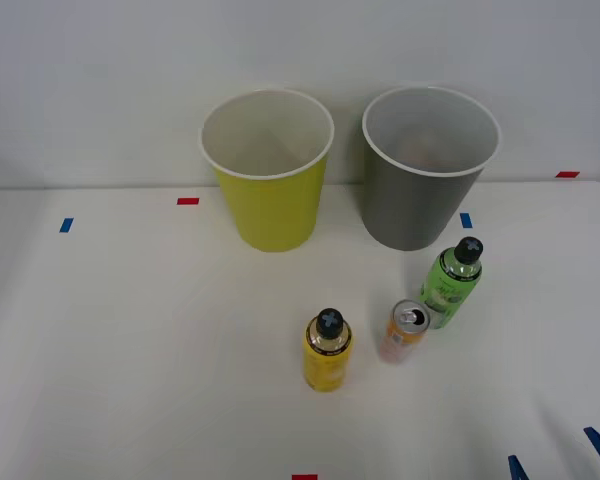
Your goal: Put cans in the gray bin, plastic bottles in the light green bin
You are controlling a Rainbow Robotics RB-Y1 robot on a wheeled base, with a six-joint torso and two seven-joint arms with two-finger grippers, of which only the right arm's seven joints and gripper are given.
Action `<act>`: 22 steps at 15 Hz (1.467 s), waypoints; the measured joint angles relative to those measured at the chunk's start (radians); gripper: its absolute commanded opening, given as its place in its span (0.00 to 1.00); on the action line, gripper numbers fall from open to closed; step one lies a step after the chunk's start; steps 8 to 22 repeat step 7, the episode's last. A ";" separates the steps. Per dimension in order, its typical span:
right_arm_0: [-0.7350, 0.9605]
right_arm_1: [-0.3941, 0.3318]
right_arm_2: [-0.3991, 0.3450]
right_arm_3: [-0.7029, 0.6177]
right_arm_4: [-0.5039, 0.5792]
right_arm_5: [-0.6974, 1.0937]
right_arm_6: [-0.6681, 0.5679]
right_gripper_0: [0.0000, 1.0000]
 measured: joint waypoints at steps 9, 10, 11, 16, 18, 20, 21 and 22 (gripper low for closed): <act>0.000 0.000 0.000 0.000 0.000 0.000 0.000 1.00; 0.000 0.000 0.000 0.000 0.000 0.000 0.000 1.00; 0.000 0.000 0.000 0.000 0.000 0.000 0.000 1.00; 0.000 0.000 0.000 0.000 0.000 0.000 0.000 1.00; 0.000 0.000 0.000 0.000 0.000 0.000 0.000 1.00; 0.000 0.000 0.000 0.000 0.000 0.000 0.000 1.00; 0.000 0.000 0.000 0.000 0.000 0.000 0.000 1.00; 0.000 0.000 0.000 0.000 0.000 0.000 0.000 1.00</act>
